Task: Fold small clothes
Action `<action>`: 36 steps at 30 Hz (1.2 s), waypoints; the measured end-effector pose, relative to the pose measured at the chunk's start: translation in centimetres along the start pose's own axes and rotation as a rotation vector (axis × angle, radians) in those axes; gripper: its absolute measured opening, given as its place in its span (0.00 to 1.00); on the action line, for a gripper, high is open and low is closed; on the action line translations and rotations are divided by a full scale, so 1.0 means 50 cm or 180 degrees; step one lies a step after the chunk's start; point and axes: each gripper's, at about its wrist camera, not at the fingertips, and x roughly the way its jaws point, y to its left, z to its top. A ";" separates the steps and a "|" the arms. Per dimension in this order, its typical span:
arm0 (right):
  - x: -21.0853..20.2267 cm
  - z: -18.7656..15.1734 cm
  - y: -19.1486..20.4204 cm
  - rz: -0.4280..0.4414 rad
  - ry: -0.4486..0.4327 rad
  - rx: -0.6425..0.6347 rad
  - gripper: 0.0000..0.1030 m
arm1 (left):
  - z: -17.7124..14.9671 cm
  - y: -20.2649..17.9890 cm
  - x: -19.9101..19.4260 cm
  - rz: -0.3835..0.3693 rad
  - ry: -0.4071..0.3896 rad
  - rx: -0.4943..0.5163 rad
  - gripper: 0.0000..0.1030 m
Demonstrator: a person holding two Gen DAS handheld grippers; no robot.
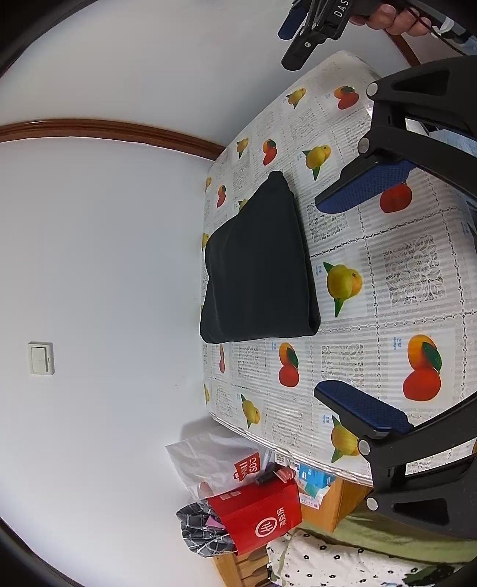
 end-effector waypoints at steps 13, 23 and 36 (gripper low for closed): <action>0.004 0.001 0.003 -0.0022 0.0010 -0.0014 1.00 | 0.000 0.003 -0.003 -0.0011 0.0008 -0.0004 0.89; -0.001 0.000 0.013 -0.0048 0.0008 -0.0035 1.00 | -0.002 0.008 0.000 -0.0044 0.0046 0.0001 0.90; 0.000 -0.004 0.013 -0.0049 0.0012 -0.0040 1.00 | -0.005 0.015 0.000 -0.0060 0.0061 0.0008 0.90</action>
